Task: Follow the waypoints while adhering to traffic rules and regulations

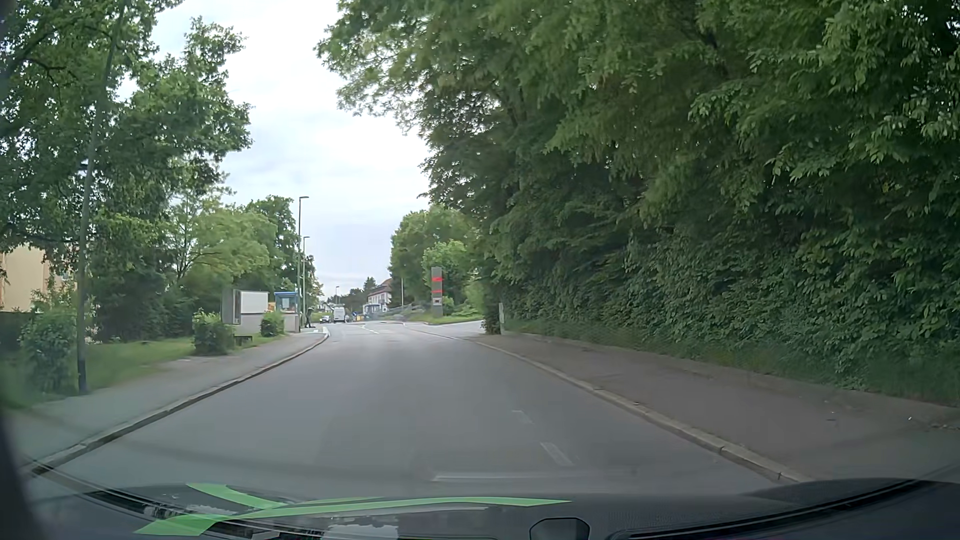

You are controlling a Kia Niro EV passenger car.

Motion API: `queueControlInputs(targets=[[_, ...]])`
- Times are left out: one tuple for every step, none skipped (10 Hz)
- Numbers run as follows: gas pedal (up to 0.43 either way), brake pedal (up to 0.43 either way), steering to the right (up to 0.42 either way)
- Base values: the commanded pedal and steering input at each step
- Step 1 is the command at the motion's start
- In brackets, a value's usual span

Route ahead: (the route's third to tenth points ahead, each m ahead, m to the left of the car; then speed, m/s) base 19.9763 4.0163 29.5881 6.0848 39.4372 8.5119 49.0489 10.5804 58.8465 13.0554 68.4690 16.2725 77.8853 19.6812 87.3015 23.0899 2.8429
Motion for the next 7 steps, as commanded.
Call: queueControlInputs(targets=[[0.157, 0.000, 0.053], [0.157, 0.000, 0.012], [0.157, 0.000, -0.010], [0.157, 0.000, -0.014], [0.157, 0.000, -0.014], [0.157, 0.000, -0.014], [0.157, 0.000, -0.016]])
